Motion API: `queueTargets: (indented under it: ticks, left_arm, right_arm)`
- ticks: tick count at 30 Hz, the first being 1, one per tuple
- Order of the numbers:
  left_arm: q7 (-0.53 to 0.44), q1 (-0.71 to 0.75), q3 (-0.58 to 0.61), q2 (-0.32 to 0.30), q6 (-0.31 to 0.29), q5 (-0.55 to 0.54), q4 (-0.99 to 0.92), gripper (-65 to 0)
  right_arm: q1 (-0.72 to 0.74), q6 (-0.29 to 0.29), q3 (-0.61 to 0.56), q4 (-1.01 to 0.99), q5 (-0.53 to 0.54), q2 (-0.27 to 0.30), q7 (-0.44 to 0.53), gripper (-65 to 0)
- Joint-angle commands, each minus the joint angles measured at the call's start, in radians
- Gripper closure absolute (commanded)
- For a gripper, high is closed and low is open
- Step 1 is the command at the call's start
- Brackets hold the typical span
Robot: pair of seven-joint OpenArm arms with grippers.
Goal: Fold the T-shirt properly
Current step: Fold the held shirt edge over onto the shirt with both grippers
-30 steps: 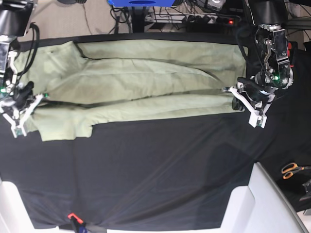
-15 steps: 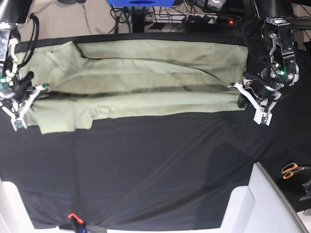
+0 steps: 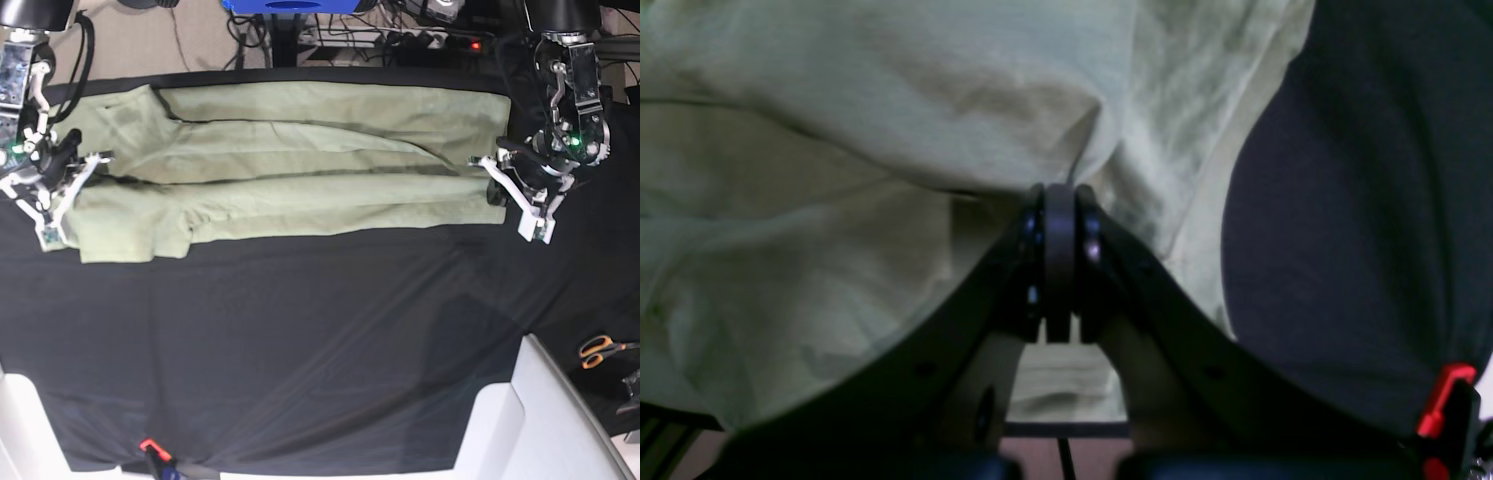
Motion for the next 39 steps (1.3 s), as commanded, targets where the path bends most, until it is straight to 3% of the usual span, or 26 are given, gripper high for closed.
queueTargets:
  ticks: [1,8,21,27,33,39]
  left_arm:
    - [-0.017,-0.008,-0.003,-0.015,0.0,-0.006,0.012,0.0]
    - [-0.019,-0.019,0.076,-0.03,0.0,-0.004,-0.045,0.0]
    - [-0.02,-0.036,0.079,-0.032,0.0,-0.001,-0.059,0.0]
    - [-0.02,-0.036,0.087,-0.014,0.0,0.111,-0.059,0.0]
    - [-0.022,-0.039,0.087,-0.015,0.0,0.124,-0.095,0.0]
    - [-0.091,-0.049,0.089,-0.015,0.0,0.124,-0.168,0.0]
  right_arm:
    - [0.011,-0.002,0.005,0.004,0.001,0.009,0.012,0.0]
    - [0.007,-0.004,0.037,-0.031,-0.001,0.008,0.013,0.0]
    - [-0.016,-0.004,0.054,-0.03,-0.001,-0.008,0.007,0.0]
    - [-0.028,-0.004,0.052,-0.03,-0.001,-0.009,0.006,0.0]
    - [-0.039,-0.004,0.054,-0.03,-0.001,-0.011,0.004,0.0]
    - [-0.051,-0.004,0.054,-0.027,0.001,-0.032,0.004,0.0]
